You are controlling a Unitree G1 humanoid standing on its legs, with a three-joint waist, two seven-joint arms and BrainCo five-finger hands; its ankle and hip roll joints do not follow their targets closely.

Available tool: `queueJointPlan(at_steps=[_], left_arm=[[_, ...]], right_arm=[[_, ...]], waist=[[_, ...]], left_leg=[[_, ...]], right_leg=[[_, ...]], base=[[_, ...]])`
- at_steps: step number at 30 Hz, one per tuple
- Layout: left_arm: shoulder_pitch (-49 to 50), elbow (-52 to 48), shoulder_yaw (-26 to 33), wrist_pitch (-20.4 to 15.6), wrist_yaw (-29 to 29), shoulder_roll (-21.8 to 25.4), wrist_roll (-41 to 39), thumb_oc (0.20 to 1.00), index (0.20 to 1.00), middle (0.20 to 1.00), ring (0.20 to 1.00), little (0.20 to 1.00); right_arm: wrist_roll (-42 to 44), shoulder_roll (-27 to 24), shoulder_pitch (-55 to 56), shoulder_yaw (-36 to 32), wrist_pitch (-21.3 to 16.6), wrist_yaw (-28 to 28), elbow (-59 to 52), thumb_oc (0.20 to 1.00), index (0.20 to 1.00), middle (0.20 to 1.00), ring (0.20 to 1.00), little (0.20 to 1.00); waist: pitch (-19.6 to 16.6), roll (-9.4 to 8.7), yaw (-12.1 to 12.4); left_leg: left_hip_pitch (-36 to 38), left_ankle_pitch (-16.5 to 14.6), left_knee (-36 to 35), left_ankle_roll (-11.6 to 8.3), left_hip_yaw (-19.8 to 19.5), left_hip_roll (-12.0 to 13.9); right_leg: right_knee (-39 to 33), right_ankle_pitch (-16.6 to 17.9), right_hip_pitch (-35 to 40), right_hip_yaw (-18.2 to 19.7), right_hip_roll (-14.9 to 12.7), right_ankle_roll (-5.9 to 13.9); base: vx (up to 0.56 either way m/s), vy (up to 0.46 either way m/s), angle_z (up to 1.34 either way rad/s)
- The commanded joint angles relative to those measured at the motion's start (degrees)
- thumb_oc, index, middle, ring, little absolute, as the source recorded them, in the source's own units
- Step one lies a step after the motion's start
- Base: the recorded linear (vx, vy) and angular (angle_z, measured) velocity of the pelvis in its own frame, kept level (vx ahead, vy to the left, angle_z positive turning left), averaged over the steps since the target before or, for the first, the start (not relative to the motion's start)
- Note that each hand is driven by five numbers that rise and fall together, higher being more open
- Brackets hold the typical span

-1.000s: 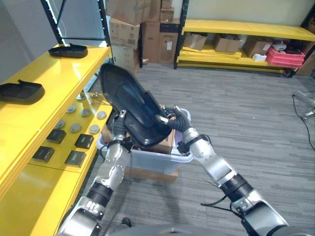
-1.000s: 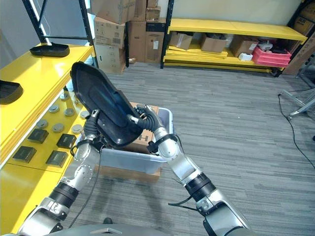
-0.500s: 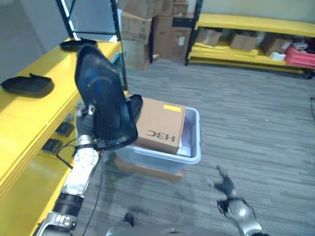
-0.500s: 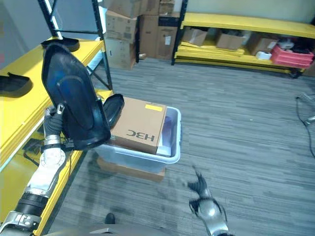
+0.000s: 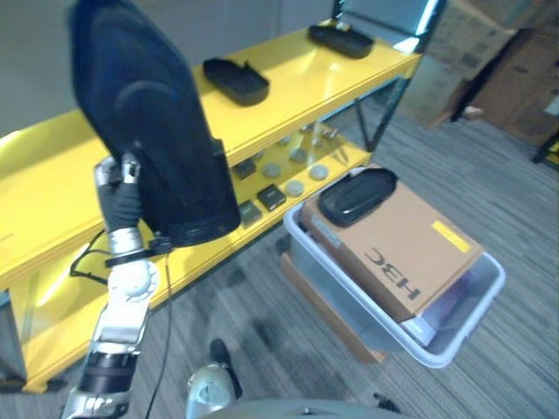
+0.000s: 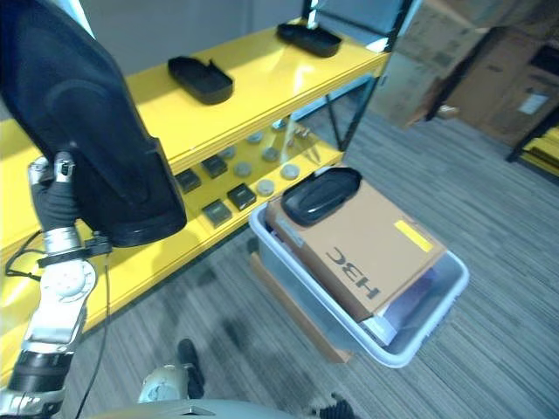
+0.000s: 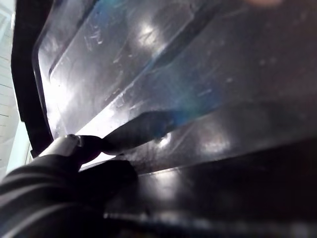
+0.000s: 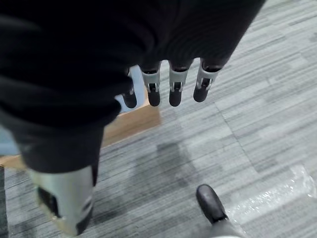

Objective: Move parts from the plastic box to the shelf.

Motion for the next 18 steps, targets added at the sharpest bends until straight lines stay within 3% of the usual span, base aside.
queueJointPlan(at_steps=[1, 2, 3, 4, 5, 6, 7, 8, 9, 10, 11, 12, 13, 14, 15, 16, 17, 18], left_arm=[[-4.3, -1.6, 1.1, -2.7, 0.1, 5.1, 2.9, 0.2, 0.2, 0.2, 0.2, 0.2], [-4.8, -1.8, 0.2, -2.5, -0.1, 5.6, 3.3, 0.2, 0.2, 0.2, 0.2, 0.2], [-5.4, -2.0, -0.6, -2.4, -0.3, 6.1, 3.5, 0.2, 0.2, 0.2, 0.2, 0.2], [-5.6, -1.8, -1.4, -2.4, -0.7, 6.6, 3.7, 0.2, 0.2, 0.2, 0.2, 0.2], [-5.7, -1.8, -1.4, -2.4, -0.7, 6.6, 3.7, 0.2, 0.2, 0.2, 0.2, 0.2], [-5.9, -2.2, -2.1, -2.5, -0.9, 7.1, 3.9, 0.2, 0.2, 0.2, 0.2, 0.2], [-6.1, -2.0, -2.6, -2.6, -0.9, 7.7, 3.9, 0.2, 0.2, 0.2, 0.2, 0.2], [-7.1, -1.6, -4.0, -3.0, -1.1, 8.2, 3.6, 0.2, 0.2, 0.2, 0.2, 0.2], [-7.1, -1.5, -4.0, -3.1, -1.1, 8.2, 3.6, 0.2, 0.2, 0.2, 0.2, 0.2], [-7.8, -1.8, -4.2, -3.4, -1.3, 8.7, 3.0, 0.2, 0.2, 0.2, 0.2, 0.2], [-8.1, -0.9, -5.2, -4.1, -1.5, 8.6, 1.7, 0.2, 0.2, 0.2, 0.2, 0.2], [-8.1, -0.8, -5.2, -4.1, -1.5, 8.6, 1.7, 0.2, 0.2, 0.2, 0.2, 0.2], [-8.8, 0.1, -6.1, -4.1, -1.8, 8.6, 1.1, 0.2, 0.2, 0.2, 0.2, 0.2], [-9.9, 0.5, -7.2, -4.2, -2.7, 8.5, 0.6, 0.2, 0.2, 0.2, 0.2, 0.2], [-10.8, 0.9, -8.0, -4.0, -3.3, 8.5, 0.4, 0.2, 0.2, 0.2, 0.2, 0.2], [-11.7, 2.2, -8.3, -3.2, -3.0, 8.7, 1.2, 0.2, 0.2, 0.2, 0.2, 0.2], [-10.6, 3.2, -7.6, -3.1, -3.4, 7.6, 0.6, 0.2, 0.2, 0.2, 0.2, 0.2], [-10.5, 3.2, -7.6, -3.0, -3.4, 7.5, 0.6, 0.2, 0.2, 0.2, 0.2, 0.2]], right_arm=[[1.5, 1.2, 1.0, -1.1, 0.3, -0.4, 1.0, 1.0, 1.0, 1.0, 1.0, 1.0], [2.5, 1.6, 1.0, -2.0, 0.4, 0.3, 0.9, 1.0, 1.0, 1.0, 1.0, 1.0], [2.1, 1.6, 0.8, -2.0, 0.4, 0.2, 0.5, 1.0, 1.0, 1.0, 1.0, 1.0], [2.2, 1.7, 0.8, -2.1, 0.4, 0.1, 0.0, 1.0, 1.0, 1.0, 1.0, 1.0], [2.2, 1.7, 0.7, -2.1, 0.4, 0.1, 0.0, 1.0, 1.0, 1.0, 1.0, 1.0], [3.0, 1.8, 0.5, -2.2, 0.3, -0.1, -0.6, 1.0, 1.0, 1.0, 1.0, 1.0], [4.3, 2.1, -0.2, -2.4, 0.0, -0.3, -0.9, 1.0, 1.0, 1.0, 1.0, 1.0], [6.1, 2.5, -0.6, -2.3, -0.5, -0.6, -1.2, 1.0, 1.0, 1.0, 1.0, 1.0], [6.1, 2.5, -0.6, -2.3, -0.5, -0.6, -1.2, 1.0, 1.0, 1.0, 1.0, 1.0], [6.5, 2.8, -0.6, -1.4, -0.7, -0.6, -1.5, 1.0, 1.0, 1.0, 1.0, 1.0], [6.5, 2.7, 0.1, -0.7, -0.8, -0.3, -2.0, 1.0, 1.0, 1.0, 1.0, 1.0], [6.5, 2.7, 0.1, -0.7, -0.8, -0.3, -2.0, 1.0, 1.0, 1.0, 1.0, 1.0], [7.5, 2.3, 0.6, -0.9, -1.1, -0.4, -2.2, 1.0, 1.0, 1.0, 1.0, 1.0], [8.3, 2.1, 1.0, -1.3, -1.1, -0.3, -1.9, 1.0, 1.0, 1.0, 1.0, 1.0], [8.8, 2.0, 1.4, -1.6, -1.0, -0.3, -1.8, 1.0, 1.0, 1.0, 1.0, 1.0], [8.5, 2.5, 2.5, -1.6, -1.2, -0.2, -1.8, 1.0, 1.0, 1.0, 1.0, 1.0], [7.3, 2.0, 3.0, -1.9, -0.7, 0.1, -1.1, 1.0, 1.0, 1.0, 1.0, 1.0], [7.3, 2.0, 3.1, -1.9, -0.7, 0.1, -1.0, 1.0, 1.0, 1.0, 1.0, 1.0]], waist=[[-3.9, 0.07, 0.3], [-3.7, -0.51, -0.8], [-3.0, -0.98, -1.7], [-2.1, -0.89, -2.7], [-2.1, -0.98, -2.6], [-1.4, -0.69, -3.7], [-0.7, 0.06, -4.4], [0.0, 1.07, -5.3], [0.0, 1.07, -5.3], [0.2, 1.3, -4.9], [0.2, 1.0, -6.7], [0.1, 1.05, -6.8], [-0.1, 0.96, -8.2], [-0.3, 0.83, -8.6], [-0.3, 0.71, -8.7], [-0.9, 0.36, -8.4], [-1.7, 0.09, -8.6], [-1.8, 0.17, -8.9]], left_leg=[[-2.3, -2.3, 4.0, -2.09, -7.3, -2.3], [0.8, -5.0, 1.9, 0.57, -8.9, -5.7], [2.5, -6.1, 0.3, 2.07, -9.7, -7.5], [4.0, -6.7, -0.7, 3.12, -11.0, -8.3], [4.0, -6.7, -0.8, 3.16, -10.9, -8.5], [5.1, -7.2, -1.5, 3.76, -12.2, -8.8], [5.7, -6.0, -2.9, 4.22, -12.7, -8.2], [6.7, -5.3, -4.7, 3.7, -17.0, -8.5], [6.7, -5.3, -4.7, 3.69, -17.0, -8.5], [6.9, -5.5, -5.2, 2.58, -19.8, -8.1], [6.9, -6.1, -5.4, 1.57, -24.2, -8.4], [6.7, -6.0, -5.4, 1.54, -24.2, -8.4], [6.6, -6.1, -5.4, 1.06, -26.8, -8.6], [6.7, -6.3, -5.4, 0.73, -28.5, -8.8], [6.6, -6.7, -5.4, 0.59, -29.9, -9.0], [6.6, -7.0, -5.4, 0.41, -31.2, -9.1], [6.0, -5.8, -5.4, -0.81, -33.6, -8.5], [6.2, -6.3, -5.4, -0.87, -33.8, -8.5]], right_leg=[[10.1, 2.5, -2.0, 1.7, -5.0, 1.6], [20.6, 8.3, -5.6, 3.0, -9.6, 3.89], [26.6, 11.8, -7.9, 5.2, -11.7, 5.74], [32.0, 14.0, -10.7, 8.2, -12.5, 6.23], [32.2, 13.9, -10.9, 8.4, -12.7, 6.24], [35.4, 14.6, -13.3, 12.4, -11.9, 6.44], [35.8, 13.0, -17.0, 16.4, -9.4, 5.22], [32.5, 9.6, -21.5, 23.3, -5.2, 3.92], [32.5, 9.6, -21.5, 23.3, -5.2, 3.92], [22.8, 10.1, -20.0, 23.3, -8.2, 3.22], [12.4, 9.2, -20.6, 30.7, -5.2, 3.51], [12.0, 9.5, -20.6, 30.6, -5.1, 3.44], [8.6, 8.0, -20.5, 37.0, -2.7, 3.67], [6.9, 8.0, -20.3, 39.5, -2.1, 3.84], [5.8, 8.7, -20.7, 40.7, -2.0, 3.82], [4.8, 7.7, -19.5, 38.8, -2.5, 3.3], [2.9, 8.8, -16.9, 34.1, -2.9, 3.05], [2.7, 8.4, -16.4, 33.7, -2.9, 3.08]], base=[[0.25, 0.307, 1.0], [0.25, 0.377, 0.92], [0.23, 0.344, 1.12], [0.09, 0.173, 0.88], [0.06, 0.096, 1.1], [0.01, 0.039, 1.06], [0.11, 0.001, 0.98], [0.08, -0.036, 0.48], [0.19, -0.152, 0.75], [0.24, -0.262, 1.32], [0.23, -0.263, 1.69], [0.22, -0.211, 1.65], [0.14, -0.097, 1.39], [0.19, -0.169, 1.25], [0.16, -0.173, 1.21], [0.17, -0.364, 1.7], [0.15, -0.293, 1.72], [0.1, -0.228, 1.52]])
